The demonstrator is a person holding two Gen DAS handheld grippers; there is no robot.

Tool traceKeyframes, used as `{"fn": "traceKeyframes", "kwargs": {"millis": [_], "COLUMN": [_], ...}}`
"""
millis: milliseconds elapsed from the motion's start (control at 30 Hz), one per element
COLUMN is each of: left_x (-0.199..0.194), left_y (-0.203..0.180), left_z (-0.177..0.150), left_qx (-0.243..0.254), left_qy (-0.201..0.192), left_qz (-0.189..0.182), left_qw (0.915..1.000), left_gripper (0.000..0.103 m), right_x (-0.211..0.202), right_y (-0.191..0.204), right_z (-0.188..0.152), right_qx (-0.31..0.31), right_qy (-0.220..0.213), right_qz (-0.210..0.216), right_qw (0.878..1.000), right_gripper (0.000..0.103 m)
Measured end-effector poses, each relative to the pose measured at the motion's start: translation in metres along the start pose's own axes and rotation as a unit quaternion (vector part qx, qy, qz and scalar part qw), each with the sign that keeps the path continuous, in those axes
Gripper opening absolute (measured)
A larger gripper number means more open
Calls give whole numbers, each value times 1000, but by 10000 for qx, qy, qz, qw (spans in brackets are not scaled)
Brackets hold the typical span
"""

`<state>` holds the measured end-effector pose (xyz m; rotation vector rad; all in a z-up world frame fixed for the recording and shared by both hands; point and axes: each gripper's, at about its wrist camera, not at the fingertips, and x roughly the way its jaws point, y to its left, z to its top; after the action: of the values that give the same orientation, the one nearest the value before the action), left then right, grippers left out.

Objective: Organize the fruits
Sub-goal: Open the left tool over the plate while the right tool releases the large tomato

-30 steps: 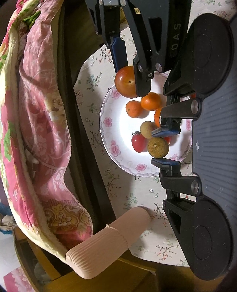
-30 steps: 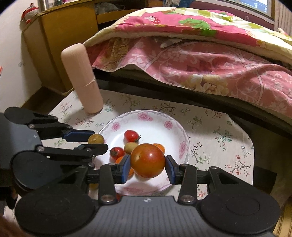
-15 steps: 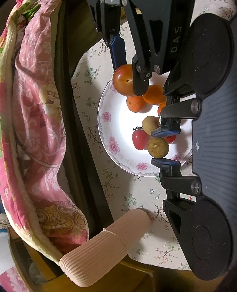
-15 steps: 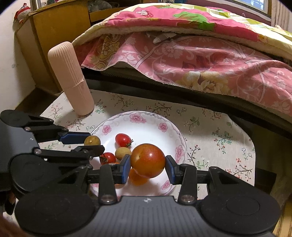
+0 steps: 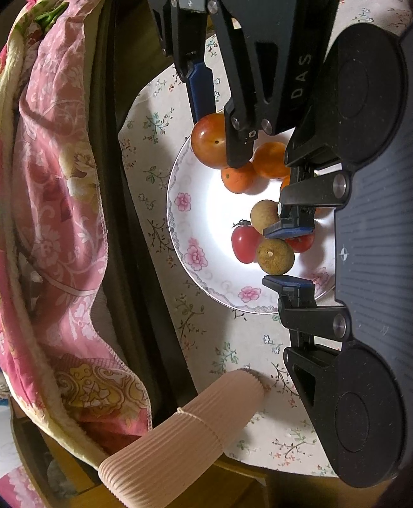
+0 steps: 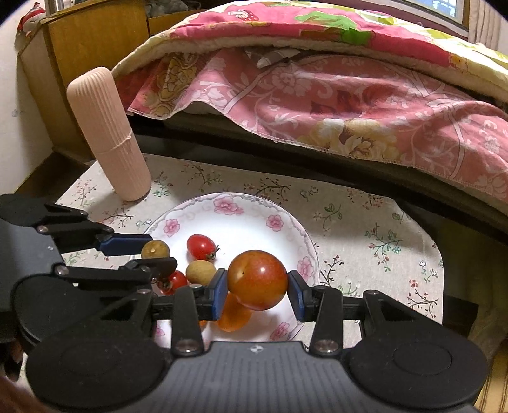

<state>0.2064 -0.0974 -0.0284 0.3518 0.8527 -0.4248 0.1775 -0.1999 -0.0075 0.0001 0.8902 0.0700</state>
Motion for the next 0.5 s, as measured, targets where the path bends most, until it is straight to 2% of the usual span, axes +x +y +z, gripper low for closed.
{"fn": "traceKeyframes", "kwargs": {"millis": [500], "left_x": [6], "left_y": [1], "left_z": [0], "left_qx": [-28], "left_qy": [-8], "left_qz": [4], "left_qw": [10000], "left_gripper": [31], "right_x": [12], "right_y": [-6], "right_z": [4], "right_qx": [85], "right_qy": [57], "right_qz": [-3], "right_qw": [9999], "right_gripper": [41]}}
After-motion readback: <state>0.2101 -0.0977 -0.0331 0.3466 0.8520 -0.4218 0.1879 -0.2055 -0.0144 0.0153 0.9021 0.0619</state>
